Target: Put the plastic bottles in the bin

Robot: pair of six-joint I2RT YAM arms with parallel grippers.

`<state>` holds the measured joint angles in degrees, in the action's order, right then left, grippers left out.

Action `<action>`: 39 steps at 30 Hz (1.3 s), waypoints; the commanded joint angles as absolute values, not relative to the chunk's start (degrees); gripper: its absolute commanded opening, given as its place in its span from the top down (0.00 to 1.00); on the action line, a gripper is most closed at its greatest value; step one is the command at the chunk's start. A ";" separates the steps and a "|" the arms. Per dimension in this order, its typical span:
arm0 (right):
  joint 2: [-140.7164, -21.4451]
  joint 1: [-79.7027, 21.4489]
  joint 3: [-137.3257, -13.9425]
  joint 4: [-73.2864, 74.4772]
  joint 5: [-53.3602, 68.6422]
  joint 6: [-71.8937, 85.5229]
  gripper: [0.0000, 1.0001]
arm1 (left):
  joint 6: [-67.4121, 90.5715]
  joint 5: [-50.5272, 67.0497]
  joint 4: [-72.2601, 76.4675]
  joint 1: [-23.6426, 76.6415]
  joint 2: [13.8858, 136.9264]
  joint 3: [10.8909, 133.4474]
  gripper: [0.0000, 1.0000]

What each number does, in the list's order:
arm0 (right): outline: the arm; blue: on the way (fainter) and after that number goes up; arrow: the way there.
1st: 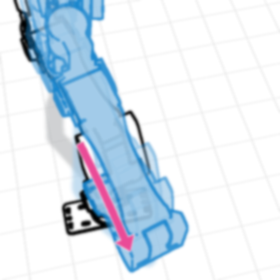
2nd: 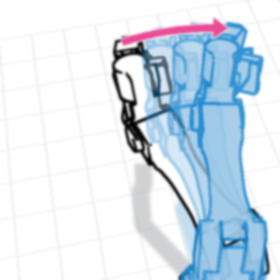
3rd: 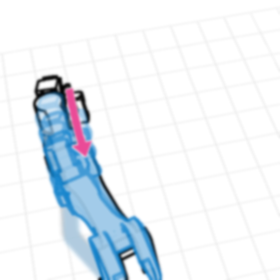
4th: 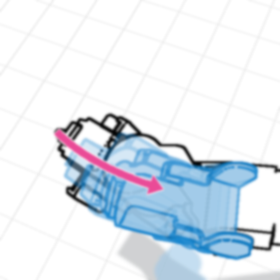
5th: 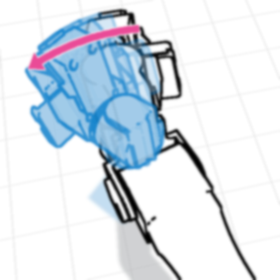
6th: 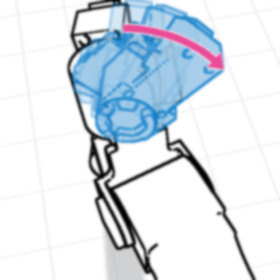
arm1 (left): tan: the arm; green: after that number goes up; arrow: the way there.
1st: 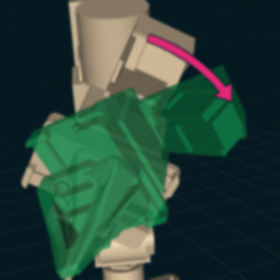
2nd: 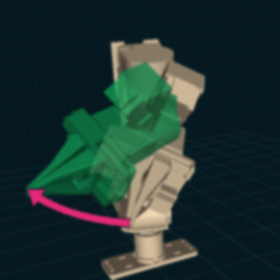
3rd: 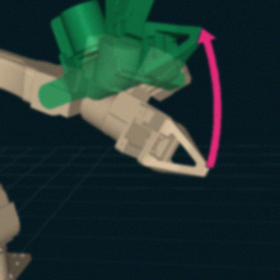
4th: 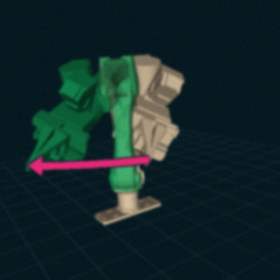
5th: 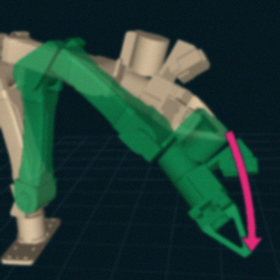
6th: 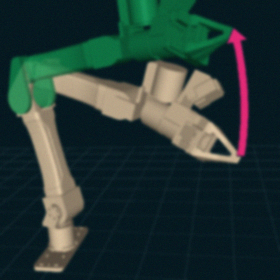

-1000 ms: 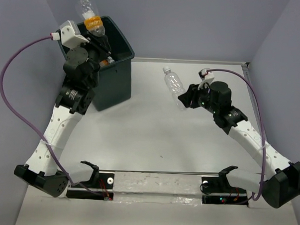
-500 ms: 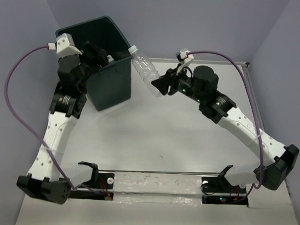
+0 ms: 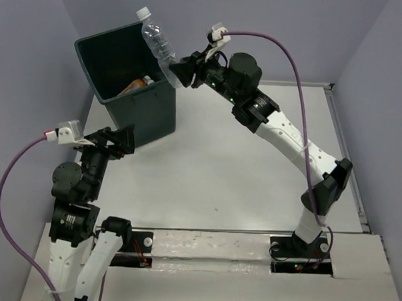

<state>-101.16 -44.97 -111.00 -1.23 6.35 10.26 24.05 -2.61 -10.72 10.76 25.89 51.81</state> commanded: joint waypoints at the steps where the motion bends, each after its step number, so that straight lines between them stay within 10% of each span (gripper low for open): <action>1: -107.83 -46.23 -120.04 -8.61 6.15 8.44 0.84 | 23.38 3.42 -15.28 10.90 19.87 45.98 0.01; 10: -131.20 -46.76 -148.69 -9.93 5.72 0.71 0.81 | 24.17 10.11 -13.45 12.13 16.17 37.88 0.01; 14: -133.77 -46.76 -148.03 -11.59 4.74 0.62 0.26 | 23.91 8.79 -13.62 12.39 16.00 38.23 0.01; 20: -129.65 -47.81 -145.29 -11.43 5.97 -2.90 0.05 | 23.56 9.93 -13.45 12.48 16.87 38.76 0.01; 30: -92.06 -48.34 -97.45 -22.90 2.03 -0.18 0.04 | 25.04 14.40 -7.31 12.48 20.30 44.73 0.01; 39: -43.68 -48.34 -44.06 -18.06 -32.25 9.21 0.00 | 30.67 25.57 8.95 12.48 21.97 44.03 0.01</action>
<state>-58.63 -48.42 -55.90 -21.93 -12.36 3.53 28.05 19.29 -1.63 12.29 20.84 42.54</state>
